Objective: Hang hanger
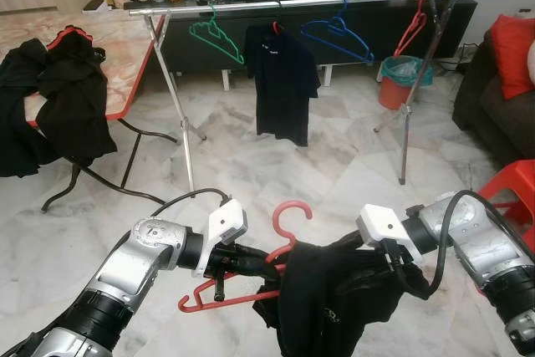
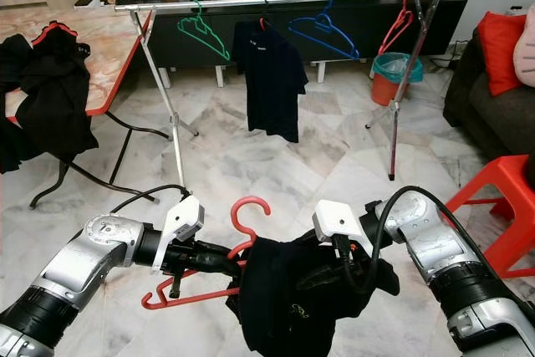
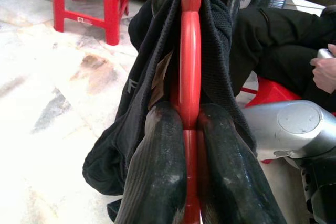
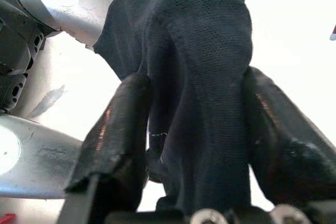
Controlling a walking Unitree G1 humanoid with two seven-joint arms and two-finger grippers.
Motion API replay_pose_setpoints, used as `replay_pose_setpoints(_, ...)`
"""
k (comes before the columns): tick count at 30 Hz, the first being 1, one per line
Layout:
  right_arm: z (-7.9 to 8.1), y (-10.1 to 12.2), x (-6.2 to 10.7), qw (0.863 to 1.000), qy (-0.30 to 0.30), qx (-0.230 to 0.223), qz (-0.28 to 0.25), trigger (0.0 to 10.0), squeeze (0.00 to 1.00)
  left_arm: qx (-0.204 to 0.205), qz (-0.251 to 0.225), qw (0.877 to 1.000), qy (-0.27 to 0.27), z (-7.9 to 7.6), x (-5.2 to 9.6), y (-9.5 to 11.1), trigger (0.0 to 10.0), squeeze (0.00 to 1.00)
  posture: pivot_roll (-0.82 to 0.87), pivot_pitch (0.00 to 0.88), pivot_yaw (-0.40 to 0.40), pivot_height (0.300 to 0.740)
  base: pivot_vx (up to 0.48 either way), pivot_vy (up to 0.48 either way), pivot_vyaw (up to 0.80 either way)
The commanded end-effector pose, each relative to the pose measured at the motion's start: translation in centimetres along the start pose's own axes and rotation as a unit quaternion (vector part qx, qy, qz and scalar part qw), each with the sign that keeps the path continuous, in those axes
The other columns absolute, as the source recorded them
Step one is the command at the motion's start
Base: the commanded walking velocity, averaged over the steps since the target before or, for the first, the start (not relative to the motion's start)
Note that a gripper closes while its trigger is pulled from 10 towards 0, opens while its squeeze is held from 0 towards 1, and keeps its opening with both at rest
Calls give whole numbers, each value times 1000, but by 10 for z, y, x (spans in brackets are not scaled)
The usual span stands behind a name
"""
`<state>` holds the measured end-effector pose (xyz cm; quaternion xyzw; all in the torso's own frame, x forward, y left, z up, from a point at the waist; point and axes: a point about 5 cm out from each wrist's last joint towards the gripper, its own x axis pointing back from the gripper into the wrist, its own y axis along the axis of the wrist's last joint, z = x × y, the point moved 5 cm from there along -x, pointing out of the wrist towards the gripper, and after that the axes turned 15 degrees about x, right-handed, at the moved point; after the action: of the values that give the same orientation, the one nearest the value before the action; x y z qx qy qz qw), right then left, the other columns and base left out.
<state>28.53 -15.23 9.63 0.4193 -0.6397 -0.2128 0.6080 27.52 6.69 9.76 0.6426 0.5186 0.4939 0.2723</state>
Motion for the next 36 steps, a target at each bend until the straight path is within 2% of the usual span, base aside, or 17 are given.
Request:
replay_pose_setpoints(1,8,0,-2,1000,29,-1,-3,0,0,-33,-14,999,7,0,3,18,10000,0,-61,21,27,740,0,0,0)
replay_pose_setpoints(36,7,2,-3,1000,30,-1,-7,0,0,-34,-16,999,9,0,2,18,10000,0,-63,22,26,740,0,0,0)
